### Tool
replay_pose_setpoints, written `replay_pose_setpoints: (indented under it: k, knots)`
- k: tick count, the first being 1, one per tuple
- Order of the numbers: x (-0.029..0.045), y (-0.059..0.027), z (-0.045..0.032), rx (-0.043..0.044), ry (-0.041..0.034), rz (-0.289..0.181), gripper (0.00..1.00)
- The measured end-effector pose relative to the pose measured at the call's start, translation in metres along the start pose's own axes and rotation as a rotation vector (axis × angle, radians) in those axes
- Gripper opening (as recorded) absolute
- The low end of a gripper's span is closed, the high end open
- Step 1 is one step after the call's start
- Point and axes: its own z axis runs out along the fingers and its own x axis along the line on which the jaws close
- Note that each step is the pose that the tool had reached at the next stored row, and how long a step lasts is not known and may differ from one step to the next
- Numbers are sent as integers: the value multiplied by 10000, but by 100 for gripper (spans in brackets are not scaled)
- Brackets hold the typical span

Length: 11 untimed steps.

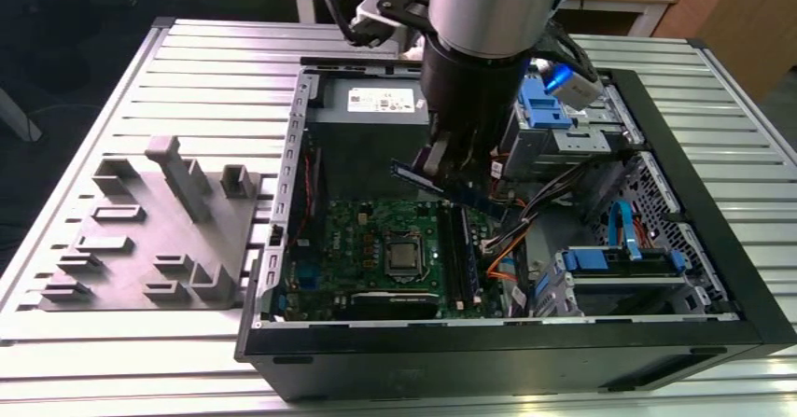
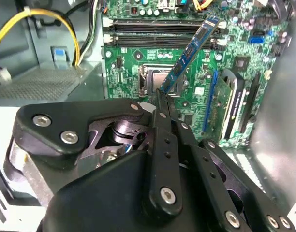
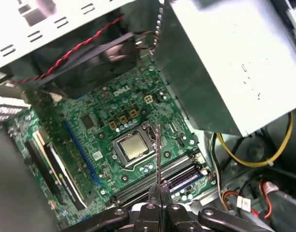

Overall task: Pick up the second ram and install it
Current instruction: 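Insert the second ram into the second slot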

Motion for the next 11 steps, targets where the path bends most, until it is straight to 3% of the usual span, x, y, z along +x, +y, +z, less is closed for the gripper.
replay_pose_setpoints:
  k: [11]
  knots:
    - [1,-1,20,91,-55,2003,8]
